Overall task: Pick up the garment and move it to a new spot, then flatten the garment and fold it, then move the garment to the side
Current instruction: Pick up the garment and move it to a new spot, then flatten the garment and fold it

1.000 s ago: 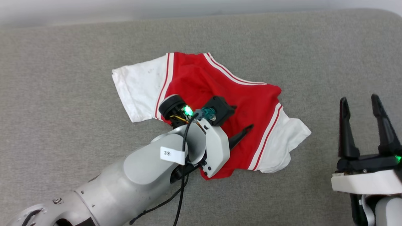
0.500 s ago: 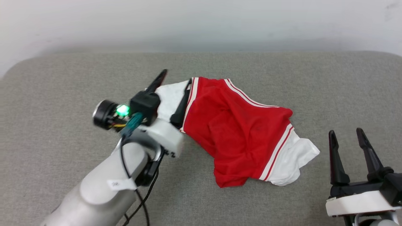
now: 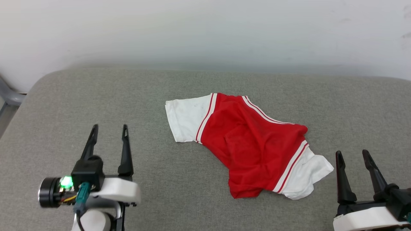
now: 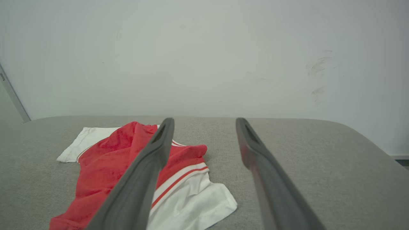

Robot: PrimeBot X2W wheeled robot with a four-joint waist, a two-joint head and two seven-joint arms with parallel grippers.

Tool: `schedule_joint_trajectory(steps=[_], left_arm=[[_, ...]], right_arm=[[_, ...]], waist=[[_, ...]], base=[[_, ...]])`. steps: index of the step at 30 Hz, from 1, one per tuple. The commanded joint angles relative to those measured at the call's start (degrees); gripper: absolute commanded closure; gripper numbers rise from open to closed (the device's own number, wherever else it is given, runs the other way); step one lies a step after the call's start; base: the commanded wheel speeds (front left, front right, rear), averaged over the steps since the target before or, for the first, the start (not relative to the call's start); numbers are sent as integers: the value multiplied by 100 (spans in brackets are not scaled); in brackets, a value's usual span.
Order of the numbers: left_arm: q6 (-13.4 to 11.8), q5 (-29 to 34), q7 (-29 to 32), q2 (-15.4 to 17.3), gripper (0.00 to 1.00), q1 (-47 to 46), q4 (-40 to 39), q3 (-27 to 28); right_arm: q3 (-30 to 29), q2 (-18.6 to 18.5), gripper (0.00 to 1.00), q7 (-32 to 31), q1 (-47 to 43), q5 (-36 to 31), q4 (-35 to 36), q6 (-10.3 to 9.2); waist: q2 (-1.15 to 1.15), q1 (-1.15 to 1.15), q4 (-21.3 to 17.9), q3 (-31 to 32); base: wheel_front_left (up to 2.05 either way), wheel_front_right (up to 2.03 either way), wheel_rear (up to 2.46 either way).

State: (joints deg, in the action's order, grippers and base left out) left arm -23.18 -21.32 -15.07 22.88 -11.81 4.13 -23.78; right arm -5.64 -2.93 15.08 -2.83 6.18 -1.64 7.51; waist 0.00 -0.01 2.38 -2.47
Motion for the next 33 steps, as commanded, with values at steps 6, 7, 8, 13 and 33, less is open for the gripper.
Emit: schedule_joint_trajectory(steps=[6, 7, 8, 13, 33], left_arm=[[336, 543, -14, -361, 0, 936, -236, 719], [336, 543, -14, -361, 0, 936, -236, 719], [397, 605, -14, -422, 0, 1031, -202, 786], [654, 904, -15, -694, 0, 1349, -173, 1086], [1529, 1632, -15, -1341, 0, 1750, -156, 1798]], right_arm=[[8, 10, 0, 13, -162, 82, -87, -4], [8, 10, 0, 13, -162, 82, -87, -4], [9, 10, 0, 13, -171, 85, -98, -4], [23, 10, 0, 13, -219, 95, -148, -4], [64, 10, 0, 13, -305, 189, -288, -4]], waist=[[0, 1, 106, 133], [0, 1, 106, 133], [0, 1, 114, 145], [0, 1, 137, 187], [0, 1, 89, 269]], base=[[0, 0, 0], [0, 0, 0], [0, 0, 0], [0, 0, 0], [0, 0, 0]])
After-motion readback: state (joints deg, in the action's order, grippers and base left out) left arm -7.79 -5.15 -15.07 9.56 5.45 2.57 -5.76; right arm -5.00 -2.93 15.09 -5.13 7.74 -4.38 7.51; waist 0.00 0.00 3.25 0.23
